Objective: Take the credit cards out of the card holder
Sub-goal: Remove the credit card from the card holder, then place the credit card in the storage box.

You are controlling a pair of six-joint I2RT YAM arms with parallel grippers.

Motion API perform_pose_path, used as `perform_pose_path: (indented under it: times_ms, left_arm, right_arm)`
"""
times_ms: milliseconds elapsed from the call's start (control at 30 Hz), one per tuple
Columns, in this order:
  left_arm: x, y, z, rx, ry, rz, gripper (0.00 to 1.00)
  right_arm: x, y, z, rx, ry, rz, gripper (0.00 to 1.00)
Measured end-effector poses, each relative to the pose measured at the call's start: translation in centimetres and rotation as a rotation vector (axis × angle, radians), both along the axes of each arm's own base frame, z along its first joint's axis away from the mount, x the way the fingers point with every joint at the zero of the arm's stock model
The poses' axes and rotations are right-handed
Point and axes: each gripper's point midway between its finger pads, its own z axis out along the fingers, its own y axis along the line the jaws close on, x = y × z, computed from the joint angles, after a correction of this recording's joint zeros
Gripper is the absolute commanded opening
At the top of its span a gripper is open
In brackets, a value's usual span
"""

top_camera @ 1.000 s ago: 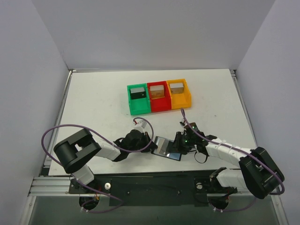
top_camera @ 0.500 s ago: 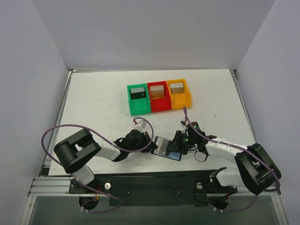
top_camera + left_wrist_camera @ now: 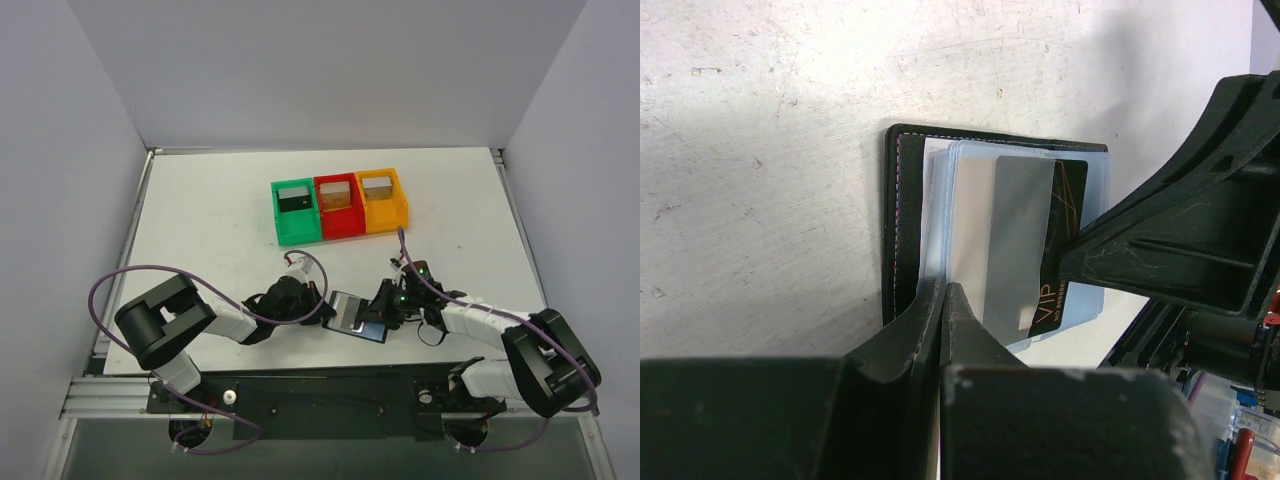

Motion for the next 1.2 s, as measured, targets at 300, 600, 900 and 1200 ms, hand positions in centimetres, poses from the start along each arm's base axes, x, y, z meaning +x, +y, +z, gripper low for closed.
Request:
perform_pose_path:
  times_ms: [300, 600, 900, 1200]
  left_arm:
    - [0.1, 0.0, 0.0, -0.001, 0.001, 0.003, 0.00]
    - [-0.4, 1.3, 0.9, 0.034, -0.012, -0.001, 0.44]
    - [0.3, 1.8, 5.9, 0.003, -0.063, 0.005, 0.77]
    - [0.4, 5.9, 19.7, -0.338, -0.451, 0.117, 0.97]
  right_arm:
    - [-0.7, -1.9, 1.2, -0.036, -0.048, -0.005, 0.00]
    - [-1.3, -3.9, 3.2, -0.136, -0.105, 0.004, 0.00]
    - [-0.6, -5.1, 9.0, -0.180, -0.247, 0.006, 0.00]
    - [-2.2, -1.5, 19.5, -0.013, -0.453, 0.227, 0.00]
